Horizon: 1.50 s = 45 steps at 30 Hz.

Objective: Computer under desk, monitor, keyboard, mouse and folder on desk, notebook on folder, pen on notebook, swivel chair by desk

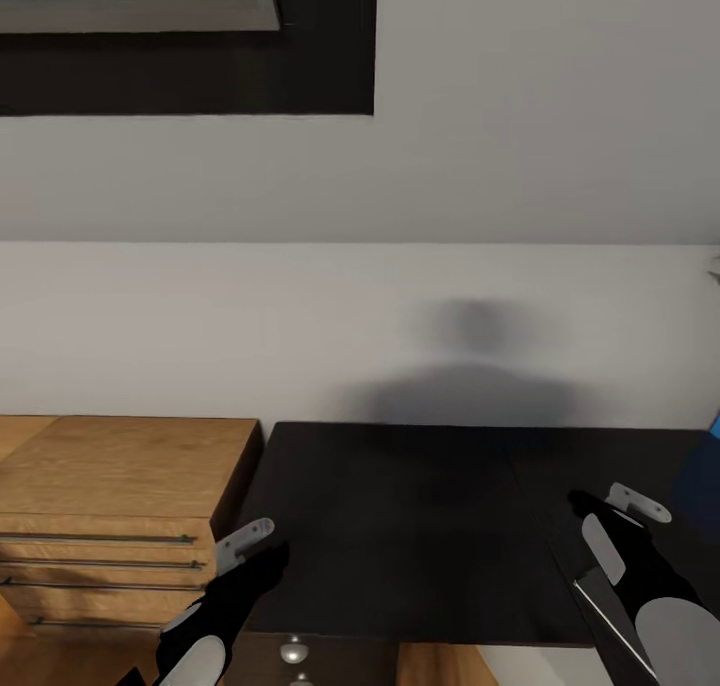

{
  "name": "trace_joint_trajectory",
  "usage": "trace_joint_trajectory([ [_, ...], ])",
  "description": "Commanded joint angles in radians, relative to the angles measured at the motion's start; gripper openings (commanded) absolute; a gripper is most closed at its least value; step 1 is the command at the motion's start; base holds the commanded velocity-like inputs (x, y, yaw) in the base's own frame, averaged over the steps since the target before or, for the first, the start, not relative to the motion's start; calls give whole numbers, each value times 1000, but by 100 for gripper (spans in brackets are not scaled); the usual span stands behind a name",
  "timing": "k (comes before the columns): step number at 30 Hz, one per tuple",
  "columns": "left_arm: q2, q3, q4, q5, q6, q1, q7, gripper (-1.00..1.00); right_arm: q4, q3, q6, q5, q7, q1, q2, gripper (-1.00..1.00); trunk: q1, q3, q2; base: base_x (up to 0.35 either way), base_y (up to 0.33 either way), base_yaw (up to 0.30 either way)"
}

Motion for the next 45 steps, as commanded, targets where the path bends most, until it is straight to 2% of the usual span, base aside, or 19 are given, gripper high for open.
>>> trace_joint_trajectory([
  [1,1,-2,-1,2,4,-1,6,100,-2,1,5,-7,-4,0,0,100,0,-1,-1,57,0,-153],
  [14,1,1,-2,3,4,-1,6,100,0,0,-10,-8,-4,0,-1,100,0,13,-1,9,0,-212],
  [16,1,2,-3,3,3,-1,6,100,6,-10,-21,-8,-4,0,-2,100,0,16,-1,0,0,-222],
  [19,0,14,-3,3,2,-1,7,100,17,-88,-35,-8,-3,0,-5,100,0,19,-1,0,0,-204],
  [22,-5,25,-4,3,2,-2,7,100,27,-189,-44,-6,-1,0,-7,100,0,21,-1,0,0,-108],
  [24,-8,25,-4,4,2,-2,6,100,28,-196,-45,-6,-1,0,-7,100,0,21,-1,0,0,-31],
  [31,-34,22,-4,4,5,-1,6,100,29,-208,-47,-5,-1,0,-7,100,27,0,-50,0,0,-8],
  [45,-38,18,-4,4,6,-1,5,100,31,-208,-47,-3,-1,0,-6,100,81,-44,-148,0,0,0],
])
